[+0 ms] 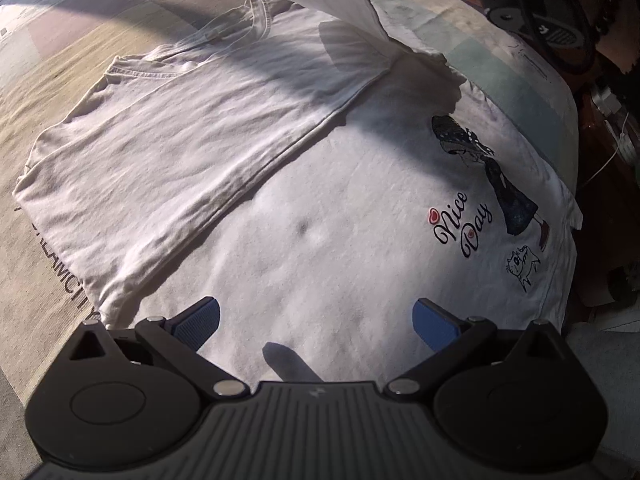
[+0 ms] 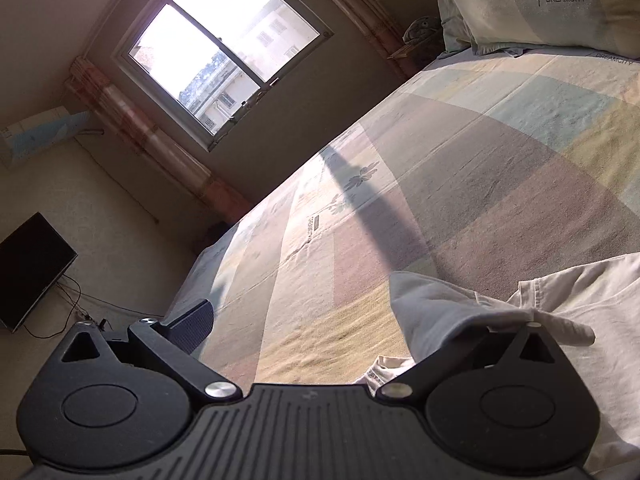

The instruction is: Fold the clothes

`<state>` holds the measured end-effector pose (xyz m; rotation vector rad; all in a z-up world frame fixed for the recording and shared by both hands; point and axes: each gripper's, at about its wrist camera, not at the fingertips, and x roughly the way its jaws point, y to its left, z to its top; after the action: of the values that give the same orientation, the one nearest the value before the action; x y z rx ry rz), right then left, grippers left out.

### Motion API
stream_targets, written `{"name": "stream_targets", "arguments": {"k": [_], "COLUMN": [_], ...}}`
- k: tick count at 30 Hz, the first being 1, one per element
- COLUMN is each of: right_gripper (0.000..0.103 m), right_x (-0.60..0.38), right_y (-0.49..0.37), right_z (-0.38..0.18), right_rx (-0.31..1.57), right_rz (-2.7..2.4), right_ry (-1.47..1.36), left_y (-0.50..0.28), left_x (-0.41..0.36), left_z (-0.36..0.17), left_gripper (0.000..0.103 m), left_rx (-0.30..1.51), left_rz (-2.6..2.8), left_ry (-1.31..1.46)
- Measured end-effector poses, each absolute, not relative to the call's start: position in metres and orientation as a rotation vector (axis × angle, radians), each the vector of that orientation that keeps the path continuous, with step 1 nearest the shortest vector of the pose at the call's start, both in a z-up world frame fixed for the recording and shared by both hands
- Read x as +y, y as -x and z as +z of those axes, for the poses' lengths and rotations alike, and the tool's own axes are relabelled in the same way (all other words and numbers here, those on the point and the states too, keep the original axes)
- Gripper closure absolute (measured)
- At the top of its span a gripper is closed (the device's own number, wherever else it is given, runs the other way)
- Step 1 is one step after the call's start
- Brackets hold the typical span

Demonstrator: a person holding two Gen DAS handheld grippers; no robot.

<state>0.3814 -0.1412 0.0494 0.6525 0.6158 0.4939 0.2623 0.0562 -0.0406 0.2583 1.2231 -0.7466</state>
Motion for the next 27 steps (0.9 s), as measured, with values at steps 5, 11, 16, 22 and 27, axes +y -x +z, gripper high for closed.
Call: {"name": "stream_targets", "arguments": {"k": [5, 11, 16, 22, 27], "right_gripper": [0.000, 0.000, 0.000, 0.000, 0.000], "right_x": [-0.122, -0.103, -0.083, -0.066, -0.054], "right_y": [-0.374, -0.368, -0.367, -0.360, -0.356], "right_z": [0.050, 0.057, 0.043, 0.013, -0.007], "right_rx": [0.651, 0.652, 0.740, 0.878, 0.930], "right_rz": [0.543, 0.591, 0.656, 0.709, 0.733], "right_ry": [-0.606, -0.524, -0.402, -0.301, -0.244], "left_y": [-0.260, -0.256, -0.254, -0.248, -0.243], "left_x": [0.057, 0.054, 0.054, 0.057, 0.057], "left_z": [-0.043, -0.047, -0.049, -0.057, -0.062], "left_gripper": [0.001, 0.001, 0.001, 0.001, 0.001], "left_rx": [1.227, 1.237, 1.241, 1.256, 1.268], "left_rz": [-0.746, -0.756, -0.760, -0.757, -0.758], "left_ry": [-0.255, -0.256, -0.254, -0.250, -0.248]}}
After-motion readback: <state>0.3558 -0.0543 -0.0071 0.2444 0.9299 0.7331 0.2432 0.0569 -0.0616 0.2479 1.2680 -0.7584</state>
